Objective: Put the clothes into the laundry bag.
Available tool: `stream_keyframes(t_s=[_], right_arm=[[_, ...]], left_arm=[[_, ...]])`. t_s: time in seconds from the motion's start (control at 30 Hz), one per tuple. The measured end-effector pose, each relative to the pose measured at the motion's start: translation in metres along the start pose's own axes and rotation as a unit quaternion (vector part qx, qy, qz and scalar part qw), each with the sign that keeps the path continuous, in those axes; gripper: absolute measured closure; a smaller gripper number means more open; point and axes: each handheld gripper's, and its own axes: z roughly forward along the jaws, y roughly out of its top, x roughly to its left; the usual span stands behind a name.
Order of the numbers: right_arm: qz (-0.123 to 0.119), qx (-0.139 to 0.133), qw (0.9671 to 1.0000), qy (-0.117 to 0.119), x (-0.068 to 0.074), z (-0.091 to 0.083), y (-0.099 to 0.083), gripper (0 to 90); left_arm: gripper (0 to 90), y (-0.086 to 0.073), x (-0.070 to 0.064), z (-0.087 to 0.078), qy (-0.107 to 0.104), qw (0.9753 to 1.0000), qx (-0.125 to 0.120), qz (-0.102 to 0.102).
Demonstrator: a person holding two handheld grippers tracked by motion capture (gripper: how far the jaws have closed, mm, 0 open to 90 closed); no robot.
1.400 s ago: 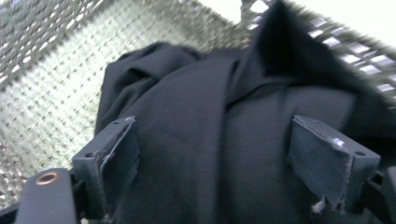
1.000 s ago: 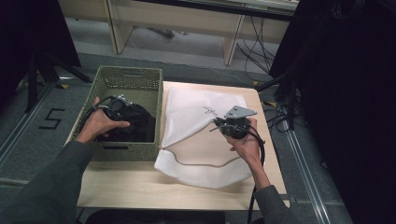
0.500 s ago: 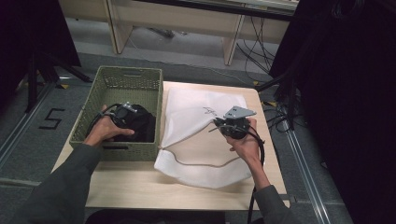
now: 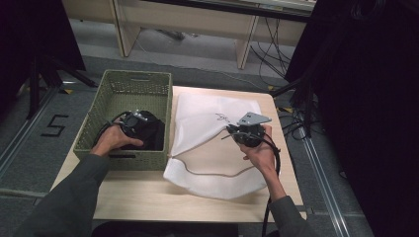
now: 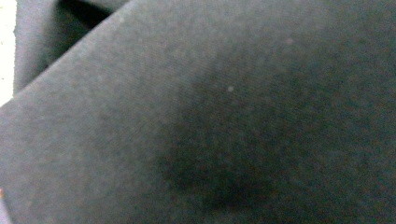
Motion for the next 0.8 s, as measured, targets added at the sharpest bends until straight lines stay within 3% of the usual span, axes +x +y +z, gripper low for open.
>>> stream_keyframes(t_s=[0.07, 0.1, 0.13, 0.23, 0.4, 0.43, 0.47, 0.5, 0.53, 0.57, 0.6, 0.8], right_arm=[[-0.001, -0.001, 1.0, 0.001, 0.0, 0.001, 0.0, 87.7], [-0.013, -0.005, 0.9999, -0.006, -0.002, 0.001, 0.0, 87.7], [-0.008, 0.0, 1.0, -0.003, -0.001, 0.001, 0.0, 87.7], [-0.008, -0.003, 0.9999, -0.005, -0.001, 0.001, 0.0, 87.7], [-0.013, -0.005, 0.9999, -0.002, -0.001, 0.003, 0.0, 87.7], [-0.012, -0.007, 0.9999, -0.001, -0.001, 0.003, 0.0, 87.7], [-0.012, -0.007, 0.9999, 0.0, -0.002, 0.002, 0.0, 87.7], [-0.015, -0.006, 0.9999, 0.001, -0.003, 0.002, 0.0, 87.7], [0.003, -0.003, 1.0, 0.0, -0.001, 0.001, 0.0, 87.7], [0.003, -0.003, 1.0, 0.0, -0.001, 0.001, 0.0, 87.7], [-0.011, -0.008, 0.9999, 0.001, -0.003, 0.002, 0.0, 87.7], [-0.006, -0.009, 0.9999, -0.005, -0.004, 0.0, -0.001, 87.7]], left_arm=[[21.9, -0.001, 0.0, -0.005, -0.019, 0.9998, -0.001, 0.01], [30.2, -0.002, -0.001, -0.006, -0.026, 0.9997, -0.006, 0.003], [38.8, -0.002, -0.001, -0.007, -0.029, 0.9995, -0.012, -0.001], [55.9, -0.003, 0.0, -0.008, -0.026, 0.9993, -0.024, 0.009], [66.1, -0.003, 0.001, -0.009, -0.02, 0.9991, -0.037, 0.004], [68.2, -0.003, 0.002, -0.011, -0.008, 0.9986, -0.052, 0.004], [68.9, -0.003, 0.002, -0.011, -0.008, 0.9986, -0.052, 0.004], [69.4, -0.002, 0.005, -0.014, -0.006, 0.9978, -0.064, -0.012], [69.5, -0.001, 0.007, -0.017, -0.004, 0.9974, -0.07, -0.014], [69.8, -0.001, 0.007, -0.017, -0.004, 0.9974, -0.07, -0.014], [69.8, -0.001, 0.008, -0.02, 0.002, 0.9966, -0.08, -0.02], [70.0, 0.002, 0.023, -0.056, 0.013, 0.9935, -0.109, -0.028]])
